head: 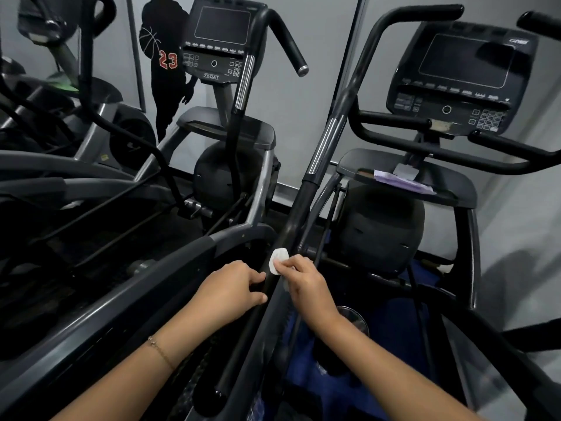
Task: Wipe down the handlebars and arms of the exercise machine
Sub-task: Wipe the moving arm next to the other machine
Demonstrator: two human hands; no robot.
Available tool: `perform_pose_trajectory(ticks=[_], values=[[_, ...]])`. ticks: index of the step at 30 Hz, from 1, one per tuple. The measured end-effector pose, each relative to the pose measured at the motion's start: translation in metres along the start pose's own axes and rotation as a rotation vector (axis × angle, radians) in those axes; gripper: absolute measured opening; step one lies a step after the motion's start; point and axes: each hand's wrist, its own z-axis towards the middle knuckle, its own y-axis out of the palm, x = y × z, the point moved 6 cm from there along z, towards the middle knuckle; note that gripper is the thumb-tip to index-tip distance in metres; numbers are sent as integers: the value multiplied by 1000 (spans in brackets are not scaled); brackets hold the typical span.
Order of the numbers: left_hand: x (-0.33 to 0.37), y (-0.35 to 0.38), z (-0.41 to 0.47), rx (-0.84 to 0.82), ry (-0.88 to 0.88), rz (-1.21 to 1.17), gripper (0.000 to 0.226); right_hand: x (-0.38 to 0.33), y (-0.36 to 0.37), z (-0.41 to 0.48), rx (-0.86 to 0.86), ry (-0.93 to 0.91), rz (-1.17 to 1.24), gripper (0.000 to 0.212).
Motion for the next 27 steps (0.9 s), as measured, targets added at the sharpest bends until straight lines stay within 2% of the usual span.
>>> perform_pose_trajectory(ticks=[4, 8, 10, 12, 15, 17, 18, 21, 24, 27], values=[[2, -3, 4, -41, -19, 48, 48, 18, -1, 28, -39, -59, -89, 29], [15, -15, 22, 9, -37, 140, 25, 50, 1, 63, -209, -45, -226, 41], [24, -15, 43, 78, -28, 169, 28, 57, -3, 81, -339, -115, -359, 39], [35, -7, 68, 110, -11, 201, 38, 67, -14, 103, -396, -209, -492, 35], [51, 1, 100, 170, 34, 234, 47, 89, -36, 140, -326, -121, -576, 42], [55, 1, 114, 208, 26, 201, 50, 97, -35, 143, -292, -42, -511, 38], [55, 1, 119, 216, 21, 185, 50, 94, -31, 135, -270, -55, -463, 35], [48, 2, 127, 212, 15, 154, 40, 76, -12, 91, -228, -257, -374, 40], [40, 1, 132, 196, 2, 131, 41, 81, -8, 87, -239, -358, -409, 41], [40, 0, 135, 179, -16, 127, 43, 90, -30, 126, -234, -293, -444, 38]])
